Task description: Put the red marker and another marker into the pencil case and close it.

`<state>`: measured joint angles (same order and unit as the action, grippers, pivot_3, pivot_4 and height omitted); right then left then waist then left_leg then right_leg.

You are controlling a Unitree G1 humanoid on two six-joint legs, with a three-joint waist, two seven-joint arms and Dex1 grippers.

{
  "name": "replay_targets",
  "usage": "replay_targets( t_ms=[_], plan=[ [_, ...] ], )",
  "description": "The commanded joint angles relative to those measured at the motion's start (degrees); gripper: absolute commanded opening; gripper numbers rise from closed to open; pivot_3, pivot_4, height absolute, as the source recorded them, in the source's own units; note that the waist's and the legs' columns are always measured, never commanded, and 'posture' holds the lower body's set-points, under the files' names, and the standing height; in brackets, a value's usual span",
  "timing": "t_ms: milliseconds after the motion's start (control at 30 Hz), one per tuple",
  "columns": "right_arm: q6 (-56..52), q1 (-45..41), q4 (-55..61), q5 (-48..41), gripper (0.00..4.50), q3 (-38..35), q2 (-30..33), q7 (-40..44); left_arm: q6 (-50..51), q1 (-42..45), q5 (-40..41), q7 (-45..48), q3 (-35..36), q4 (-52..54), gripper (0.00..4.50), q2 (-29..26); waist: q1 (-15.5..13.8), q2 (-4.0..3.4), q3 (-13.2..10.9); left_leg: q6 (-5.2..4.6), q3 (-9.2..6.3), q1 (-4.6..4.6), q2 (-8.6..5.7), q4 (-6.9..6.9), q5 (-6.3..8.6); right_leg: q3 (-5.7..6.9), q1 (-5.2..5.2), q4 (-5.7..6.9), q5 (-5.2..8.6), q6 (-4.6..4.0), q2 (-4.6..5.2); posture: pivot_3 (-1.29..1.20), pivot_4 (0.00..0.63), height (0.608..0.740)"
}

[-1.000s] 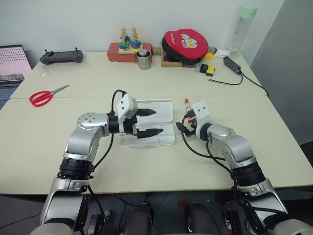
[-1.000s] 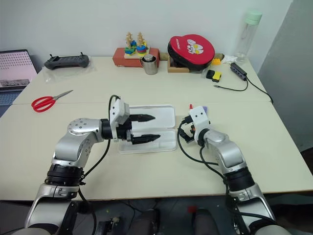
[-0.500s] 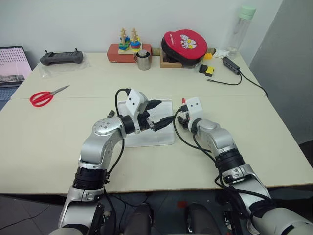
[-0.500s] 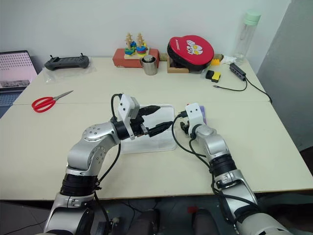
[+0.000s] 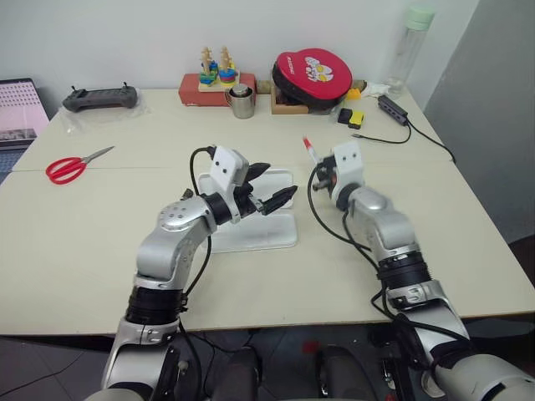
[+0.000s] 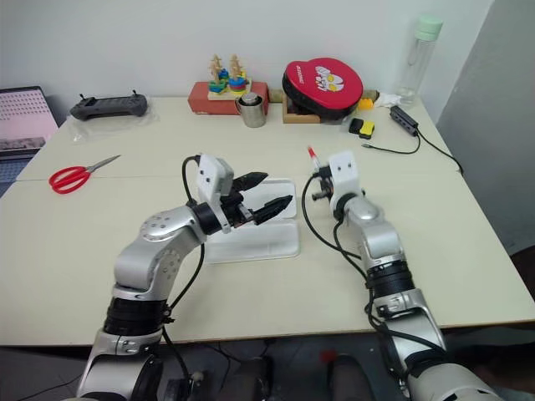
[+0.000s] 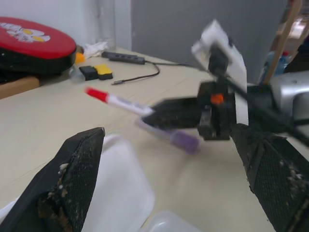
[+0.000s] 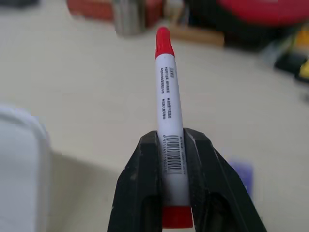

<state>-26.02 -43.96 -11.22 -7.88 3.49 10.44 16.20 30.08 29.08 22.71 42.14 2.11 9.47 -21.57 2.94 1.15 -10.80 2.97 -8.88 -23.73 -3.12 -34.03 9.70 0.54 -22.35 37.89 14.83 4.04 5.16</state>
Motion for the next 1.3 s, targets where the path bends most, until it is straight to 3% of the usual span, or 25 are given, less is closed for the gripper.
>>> replay_targets(
  t_ms=[33,133,300,433,700,767,1033,1200,1233,1300],
  plan=[
    [0.69,-1.31,11.25,-6.19,0.33,3.77,3.24,15.89,1.54,-6.58,4.62,1.40,8.13,6.14,4.50,-5.66,0.83,-0.01,0.00,-0.01,0.06,0.07,0.06,0.07,0.01,-0.06,0.00,-0.03,0.01,0.00,-0.03,0.00,0.150,0.740],
    [1.87,-2.29,12.26,-5.33,0.33,8.92,5.42,23.54,2.35,-13.34,8.23,1.67,13.60,8.90,4.50,-8.05,1.30,-0.02,-0.01,-0.02,0.11,0.10,0.20,0.11,0.02,-0.06,0.01,-0.07,0.05,-0.05,-0.12,0.00,0.150,0.740],
    [12.03,-5.49,-0.02,4.05,0.33,19.75,7.18,31.98,-1.17,-25.60,8.44,2.99,18.08,9.17,4.50,-9.29,1.11,-0.02,-0.01,-0.01,0.32,0.23,0.57,0.14,0.03,0.03,0.05,-0.13,0.11,-0.17,-0.26,0.00,0.150,0.740],
    [20.01,-8.63,-11.01,8.82,0.33,24.16,5.23,35.22,-1.28,-28.40,10.54,1.71,18.44,11.16,4.50,-8.52,-0.29,-0.02,-0.01,0.01,0.37,0.29,0.65,0.13,0.01,0.04,0.05,-0.11,0.17,-0.53,-0.31,0.00,0.150,0.740],
    [28.21,-11.92,-25.47,12.23,0.33,25.05,1.14,39.60,-1.81,-30.31,11.23,-1.43,18.64,13.97,4.50,-7.94,-1.06,-0.01,-0.01,0.04,0.51,0.29,0.70,0.12,0.00,0.00,0.06,-0.12,0.06,-0.49,-0.34,0.00,0.150,0.740],
    [28.73,-12.36,-27.13,12.48,1.04,24.18,0.66,39.34,-1.74,-30.54,11.84,-2.10,18.83,14.58,4.50,-7.92,-1.06,-0.01,-0.01,0.05,0.54,0.29,0.72,0.14,0.01,0.00,0.05,-0.12,0.03,-0.44,-0.35,0.00,0.150,0.740],
    [28.98,-12.64,-27.33,11.55,2.94,20.34,0.34,39.15,-1.59,-29.05,12.79,-2.88,17.24,14.72,4.50,-8.36,-1.05,-0.02,-0.02,0.10,0.55,0.29,0.83,0.22,0.05,-0.01,0.02,-0.12,0.07,-0.49,-0.48,0.00,0.150,0.740],
    [12.56,-6.83,-8.39,-2.41,3.97,7.37,3.36,39.30,-0.78,-21.64,11.45,-3.58,10.27,14.77,4.50,-6.93,-1.94,-0.03,-0.03,0.10,0.45,0.24,0.81,0.20,0.05,0.02,0.04,-0.13,0.05,-0.47,-0.49,0.00,0.150,0.740],
    [9.22,-5.36,-5.04,-3.55,4.37,5.33,4.03,37.37,-0.71,-20.46,10.72,-3.73,8.82,14.40,4.50,-6.75,-2.00,-0.03,-0.03,0.10,0.39,0.17,0.79,0.11,0.04,0.05,0.06,-0.14,0.02,-0.42,-0.49,0.00,0.150,0.740],
    [3.39,-2.95,-1.10,-2.92,4.44,1.09,5.38,30.26,-0.88,-17.47,9.29,-3.87,5.38,12.46,4.50,-5.73,-1.90,-0.01,-0.01,0.10,0.45,0.17,0.78,0.11,0.05,-0.02,0.07,-0.17,0.00,-0.39,-0.49,0.00,0.150,0.740]
  ],
)
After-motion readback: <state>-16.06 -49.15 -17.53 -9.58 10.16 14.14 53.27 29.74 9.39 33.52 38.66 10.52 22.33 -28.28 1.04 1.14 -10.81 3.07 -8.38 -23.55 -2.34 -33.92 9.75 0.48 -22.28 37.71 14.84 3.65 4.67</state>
